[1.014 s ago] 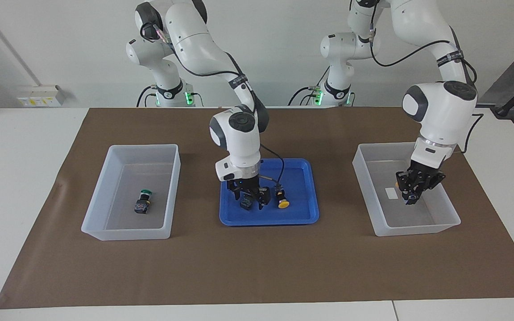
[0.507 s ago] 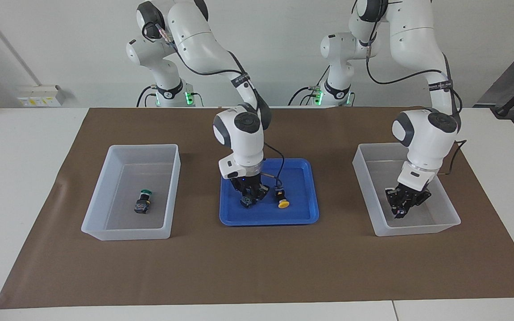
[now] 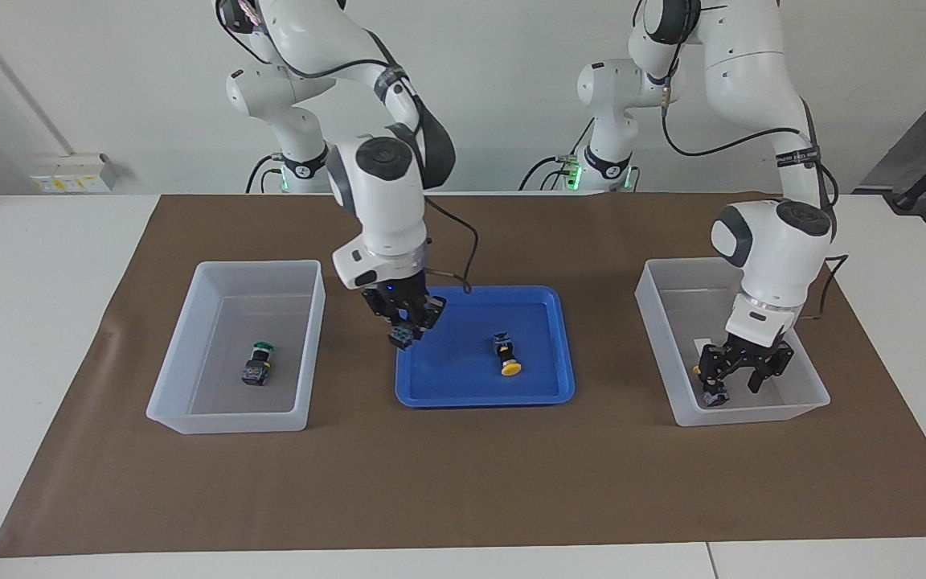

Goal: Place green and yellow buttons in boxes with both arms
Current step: 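Carry the green button into the box with the right gripper, then grasp the last yellow button with the left gripper while the right gripper releases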

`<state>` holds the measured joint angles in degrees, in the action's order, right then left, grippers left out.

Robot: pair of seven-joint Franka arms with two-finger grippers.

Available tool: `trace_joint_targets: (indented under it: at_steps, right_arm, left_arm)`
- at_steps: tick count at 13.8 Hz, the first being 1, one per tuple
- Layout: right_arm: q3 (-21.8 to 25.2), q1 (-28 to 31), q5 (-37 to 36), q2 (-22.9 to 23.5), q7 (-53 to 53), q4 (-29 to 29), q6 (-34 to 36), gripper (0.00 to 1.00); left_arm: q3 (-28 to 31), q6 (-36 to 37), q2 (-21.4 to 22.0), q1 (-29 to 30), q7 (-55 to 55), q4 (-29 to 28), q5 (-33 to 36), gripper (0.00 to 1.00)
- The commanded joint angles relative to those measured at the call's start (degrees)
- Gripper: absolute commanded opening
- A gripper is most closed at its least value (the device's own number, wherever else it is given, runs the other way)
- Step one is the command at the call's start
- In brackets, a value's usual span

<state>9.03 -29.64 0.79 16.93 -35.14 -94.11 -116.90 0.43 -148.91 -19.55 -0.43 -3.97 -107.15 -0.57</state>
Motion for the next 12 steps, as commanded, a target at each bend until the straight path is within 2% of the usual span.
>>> trace_joint_targets:
  at_steps: [1,3,5,7,10,12]
  right_arm:
    - [-0.60,5.10,0.35,-3.13,17.05,-2.13,4.47,0.00]
    - [-0.60,9.84,0.35,-4.18,31.63,-3.61,5.72,0.00]
    - [-0.60,14.41,0.35,-5.94,40.73,-8.77,4.06,0.00]
    - [-0.51,17.23,0.26,-7.87,44.87,-15.98,-3.21,0.00]
    - [-0.51,21.63,-0.09,-7.79,52.60,-23.46,-12.79,0.00]
    - [-0.51,23.39,-0.18,-7.36,57.01,-26.20,-14.93,0.00]
  left_arm:
    - [-0.25,5.27,5.65,-0.45,-0.52,-0.69,-0.05,1.00]
    - [-0.52,7.22,7.24,-2.54,-0.25,-0.52,-0.05,1.00]
    - [-0.51,7.49,7.34,-6.49,3.94,-0.60,-0.13,1.00]
    - [-0.51,7.49,7.34,-9.49,7.12,-0.69,-0.13,1.00]
    - [-0.51,7.40,6.37,-15.54,14.74,-1.04,-0.05,1.00]
    - [-0.51,6.88,5.06,-19.59,17.05,-0.78,-0.13,1.00]
